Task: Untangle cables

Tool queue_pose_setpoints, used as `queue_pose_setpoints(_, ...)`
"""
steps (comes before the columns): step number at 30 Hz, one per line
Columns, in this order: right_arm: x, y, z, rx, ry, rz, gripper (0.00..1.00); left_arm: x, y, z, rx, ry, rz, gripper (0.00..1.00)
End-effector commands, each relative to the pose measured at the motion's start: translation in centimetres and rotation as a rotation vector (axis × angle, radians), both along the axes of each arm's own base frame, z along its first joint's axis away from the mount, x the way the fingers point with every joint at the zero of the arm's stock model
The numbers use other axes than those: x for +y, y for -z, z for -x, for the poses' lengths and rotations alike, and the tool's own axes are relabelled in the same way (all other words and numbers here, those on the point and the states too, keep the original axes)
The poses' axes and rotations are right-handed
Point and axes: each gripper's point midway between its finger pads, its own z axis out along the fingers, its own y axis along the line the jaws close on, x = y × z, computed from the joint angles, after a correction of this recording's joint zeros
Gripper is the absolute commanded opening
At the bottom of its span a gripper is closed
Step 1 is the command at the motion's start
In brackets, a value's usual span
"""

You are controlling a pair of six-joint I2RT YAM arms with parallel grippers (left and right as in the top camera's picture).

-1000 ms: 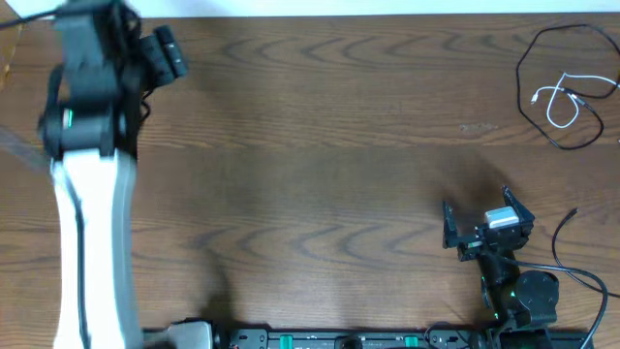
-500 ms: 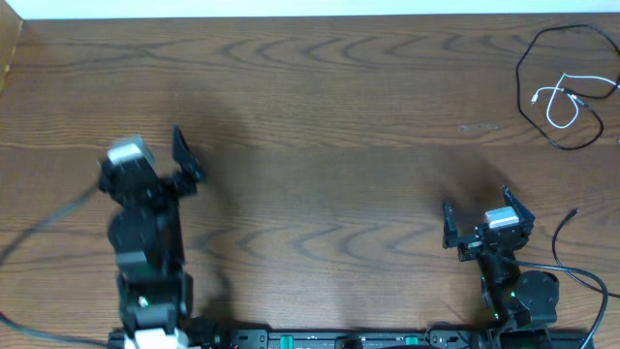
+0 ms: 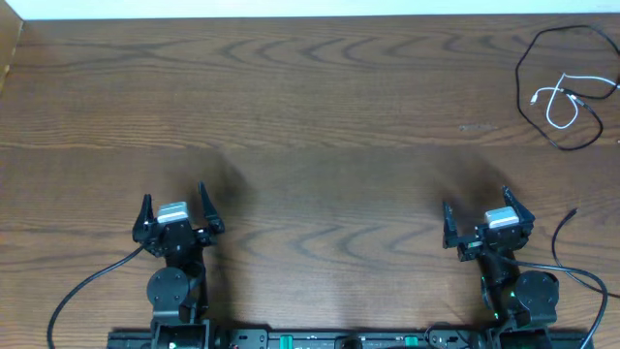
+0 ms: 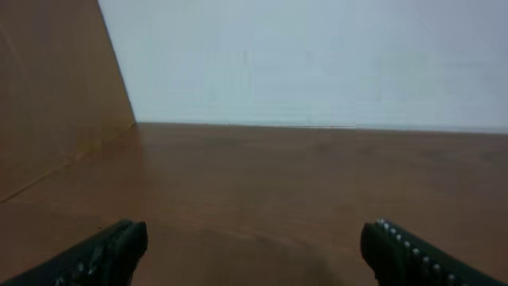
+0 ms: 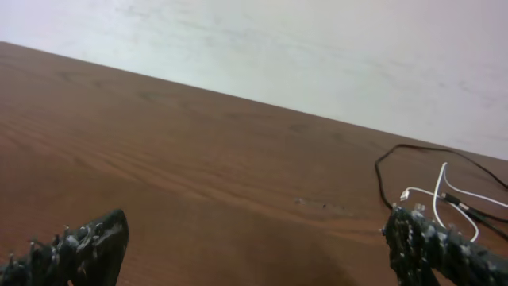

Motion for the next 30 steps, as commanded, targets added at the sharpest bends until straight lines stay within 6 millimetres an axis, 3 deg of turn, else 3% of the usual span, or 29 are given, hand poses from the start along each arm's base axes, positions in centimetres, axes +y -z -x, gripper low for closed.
queue_pose_setpoints(1,-0.1,0.1,0.0,0.0,0.006,0.003,0.99,0.2,1.5,0.4,0.059,-0.011,-0.022,0.98)
queue_pose_setpoints(5,-0.1,0.1,0.0,0.0,0.006,0.003,0.99,0.2,2.8,1.0,0.108,-0.01,-0.024,0.98)
queue_pose_setpoints(30,-0.1,0.1,0.0,0.0,0.006,0.003,0.99,0.1,2.7,0.9,0.11,-0.001,-0.043,0.98)
